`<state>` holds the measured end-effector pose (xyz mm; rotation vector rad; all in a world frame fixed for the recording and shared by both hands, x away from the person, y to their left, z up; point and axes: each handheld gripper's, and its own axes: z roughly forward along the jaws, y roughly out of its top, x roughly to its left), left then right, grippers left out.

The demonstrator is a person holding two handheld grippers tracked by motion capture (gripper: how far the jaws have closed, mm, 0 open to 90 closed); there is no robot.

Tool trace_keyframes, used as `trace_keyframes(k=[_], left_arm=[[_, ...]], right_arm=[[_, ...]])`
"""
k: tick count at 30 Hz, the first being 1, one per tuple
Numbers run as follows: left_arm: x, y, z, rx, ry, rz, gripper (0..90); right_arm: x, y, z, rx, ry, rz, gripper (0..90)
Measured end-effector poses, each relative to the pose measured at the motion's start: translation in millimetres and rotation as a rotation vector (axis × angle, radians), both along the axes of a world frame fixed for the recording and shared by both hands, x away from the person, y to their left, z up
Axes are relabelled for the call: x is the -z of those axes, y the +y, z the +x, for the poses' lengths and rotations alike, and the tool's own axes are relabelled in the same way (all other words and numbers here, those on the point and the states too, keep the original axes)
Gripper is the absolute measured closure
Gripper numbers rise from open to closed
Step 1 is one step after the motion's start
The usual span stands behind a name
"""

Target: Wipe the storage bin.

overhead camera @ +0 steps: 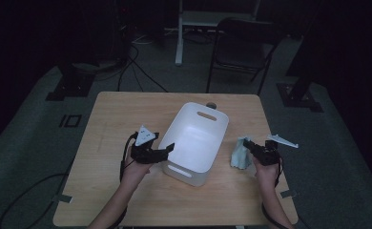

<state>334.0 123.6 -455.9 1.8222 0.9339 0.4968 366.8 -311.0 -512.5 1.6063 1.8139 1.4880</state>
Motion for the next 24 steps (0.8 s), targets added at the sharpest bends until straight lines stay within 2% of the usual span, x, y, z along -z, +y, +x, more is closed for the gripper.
trace_keyframes(k=[3, 4, 6, 8, 10, 12, 14, 18, 24], left_arm=[[-0.3, 0.1, 0.0, 0.002, -0.001, 0.011, 20.5], [-0.5, 0.7, 0.0, 0.003, 0.002, 0.009, 20.5], [-0.6, 1.5, -0.1, 0.000, 0.001, 0.009, 19.5], [-0.9, 2.3, -0.1, -0.004, -0.003, 0.015, 19.3], [-1.4, 2.9, -0.2, 0.001, 0.000, 0.008, 19.1], [-2.3, 2.0, -1.1, 0.005, -0.002, 0.015, 19.1], [-3.3, 1.6, -2.0, 0.011, -0.004, 0.016, 19.1], [-5.0, 2.9, -3.6, 0.020, -0.002, 0.016, 19.0], [-6.7, 7.7, -7.2, 0.029, -0.002, 0.025, 19.0]], right_arm=[[12.1, -5.4, 12.9, 0.027, 0.048, -0.001, 81.7], [14.9, -6.5, 16.1, 0.040, 0.057, -0.005, 78.2], [17.5, -8.7, 21.0, 0.044, 0.063, 0.010, 65.3], [14.8, -10.0, 20.9, 0.044, 0.036, 0.028, 56.0], [8.9, -9.0, 20.2, 0.028, 0.011, 0.011, 47.2], [3.3, -8.1, 19.6, 0.006, -0.004, 0.017, 40.2], [-1.5, -5.8, 19.7, -0.008, 0.006, 0.015, 37.0], [-7.0, 2.8, 19.2, -0.045, 0.016, -0.026, 24.3], [-13.6, 13.0, 14.6, -0.102, -0.006, -0.070, 19.9]])
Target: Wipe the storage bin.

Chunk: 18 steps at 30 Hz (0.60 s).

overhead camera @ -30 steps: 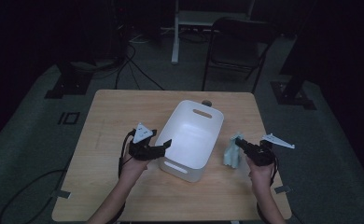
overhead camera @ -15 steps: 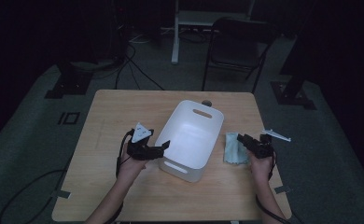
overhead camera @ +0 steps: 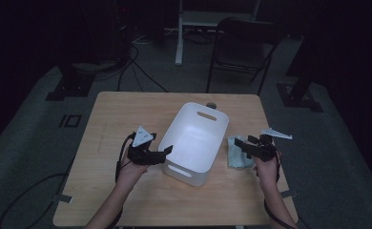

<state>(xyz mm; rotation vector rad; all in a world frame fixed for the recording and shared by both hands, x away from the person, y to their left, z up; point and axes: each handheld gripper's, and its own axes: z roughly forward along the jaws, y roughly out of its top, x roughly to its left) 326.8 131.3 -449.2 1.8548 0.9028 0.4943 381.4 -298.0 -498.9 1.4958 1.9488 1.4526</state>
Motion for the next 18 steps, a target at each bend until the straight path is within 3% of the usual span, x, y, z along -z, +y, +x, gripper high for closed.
trace_keyframes(k=[5, 18], left_arm=[[-1.0, 3.8, -3.5, -0.005, -0.013, 0.006, 18.2], [-6.0, 17.7, -11.0, -0.028, -0.039, 0.013, 16.2]], right_arm=[[0.9, 5.4, -3.2, -0.026, -0.007, -0.039, 17.7], [5.9, 3.4, -9.8, -0.026, 0.001, -0.049, 17.2]])
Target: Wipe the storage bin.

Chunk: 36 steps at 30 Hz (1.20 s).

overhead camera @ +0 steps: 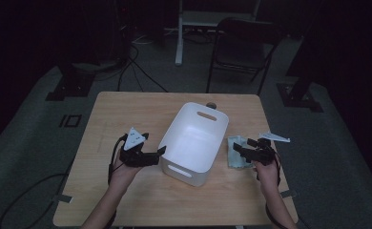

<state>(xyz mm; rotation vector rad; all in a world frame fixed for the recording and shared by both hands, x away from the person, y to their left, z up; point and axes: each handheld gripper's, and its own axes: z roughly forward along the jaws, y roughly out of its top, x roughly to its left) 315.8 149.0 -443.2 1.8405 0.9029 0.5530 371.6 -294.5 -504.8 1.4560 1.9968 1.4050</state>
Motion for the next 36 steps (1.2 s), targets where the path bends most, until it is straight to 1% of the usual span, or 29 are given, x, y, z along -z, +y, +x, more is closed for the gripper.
trace_keyframes(k=[5, 10, 12, 14, 21, 28, 31, 33, 36], left_arm=[[0.4, 5.8, -4.9, -0.005, 0.001, 0.014, 16.2], [1.3, 14.8, -9.6, -0.015, 0.006, -0.003, 16.2], [1.3, 18.0, -11.7, -0.022, 0.007, -0.001, 16.2], [1.2, 21.1, -13.3, -0.020, 0.008, 0.002, 16.2], [2.3, 30.7, -20.0, -0.036, 0.012, 0.006, 16.2], [8.6, 42.6, -27.4, -0.055, 0.018, -0.004, 16.2], [12.7, 48.2, -30.8, -0.065, 0.003, -0.005, 16.2], [15.9, 52.4, -32.8, -0.072, -0.010, -0.007, 16.2], [21.6, 58.5, -34.9, -0.082, -0.004, -0.013, 16.2]], right_arm=[[2.3, -0.9, -3.8, -0.001, -0.004, -0.011, 17.3], [3.1, -3.7, -6.3, 0.005, 0.000, -0.019, 17.3], [3.7, -3.9, -6.9, 0.004, 0.002, -0.019, 17.3], [4.6, -3.3, -7.3, -0.001, 0.005, -0.020, 17.3], [7.7, 0.0, -9.1, -0.025, 0.016, -0.017, 17.5], [7.5, 1.8, -16.4, -0.039, 0.015, -0.024, 17.5], [7.5, 1.0, -20.7, -0.040, 0.010, -0.031, 17.5], [8.2, 0.3, -23.9, -0.044, 0.013, -0.025, 17.5], [10.3, -0.6, -29.1, -0.048, 0.011, -0.036, 17.5]])
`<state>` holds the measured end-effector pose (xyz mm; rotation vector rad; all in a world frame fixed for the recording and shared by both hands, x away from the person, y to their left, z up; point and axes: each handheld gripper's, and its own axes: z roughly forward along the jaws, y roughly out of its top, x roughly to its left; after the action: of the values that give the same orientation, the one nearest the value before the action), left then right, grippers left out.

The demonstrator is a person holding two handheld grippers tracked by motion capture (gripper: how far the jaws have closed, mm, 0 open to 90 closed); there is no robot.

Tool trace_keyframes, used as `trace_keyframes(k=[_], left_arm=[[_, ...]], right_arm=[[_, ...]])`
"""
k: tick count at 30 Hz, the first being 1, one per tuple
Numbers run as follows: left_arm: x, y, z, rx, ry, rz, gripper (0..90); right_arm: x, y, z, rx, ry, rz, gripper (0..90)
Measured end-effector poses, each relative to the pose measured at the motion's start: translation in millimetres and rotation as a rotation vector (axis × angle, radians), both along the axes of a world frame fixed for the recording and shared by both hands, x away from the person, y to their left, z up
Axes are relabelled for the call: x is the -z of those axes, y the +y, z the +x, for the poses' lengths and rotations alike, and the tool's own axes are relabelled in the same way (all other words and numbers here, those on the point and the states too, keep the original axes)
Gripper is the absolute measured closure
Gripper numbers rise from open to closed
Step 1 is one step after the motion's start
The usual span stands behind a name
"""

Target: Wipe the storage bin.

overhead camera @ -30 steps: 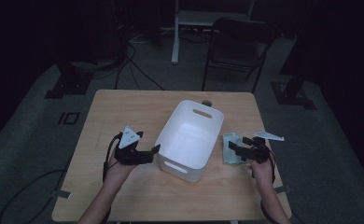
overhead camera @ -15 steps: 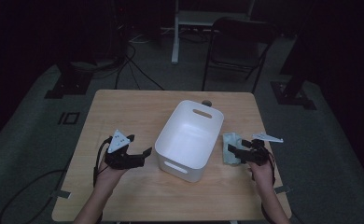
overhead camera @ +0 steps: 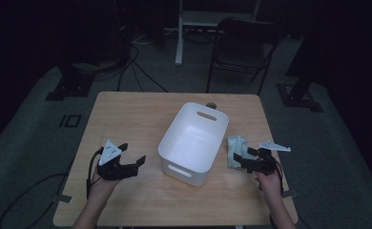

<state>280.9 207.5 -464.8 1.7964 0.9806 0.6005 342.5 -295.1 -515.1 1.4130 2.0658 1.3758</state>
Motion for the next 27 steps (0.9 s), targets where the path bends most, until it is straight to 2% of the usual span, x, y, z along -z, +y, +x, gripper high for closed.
trace_keyframes(k=[9, 12, 20, 27], left_arm=[[16.8, 13.2, -6.8, -0.028, 0.028, 0.040, 16.2], [23.8, 16.4, -9.0, -0.043, 0.024, 0.081, 16.2], [39.8, 30.2, -15.5, -0.072, 0.068, 0.067, 16.2], [53.1, 40.1, -21.5, -0.095, 0.100, 0.079, 16.2]], right_arm=[[12.1, -1.8, -13.7, -0.024, 0.016, -0.031, 17.4], [15.6, -2.2, -16.7, -0.022, 0.017, -0.052, 17.4], [22.7, -4.7, -22.0, -0.022, 0.022, -0.056, 17.4], [26.4, -10.3, -30.0, -0.018, 0.014, -0.070, 17.4]])
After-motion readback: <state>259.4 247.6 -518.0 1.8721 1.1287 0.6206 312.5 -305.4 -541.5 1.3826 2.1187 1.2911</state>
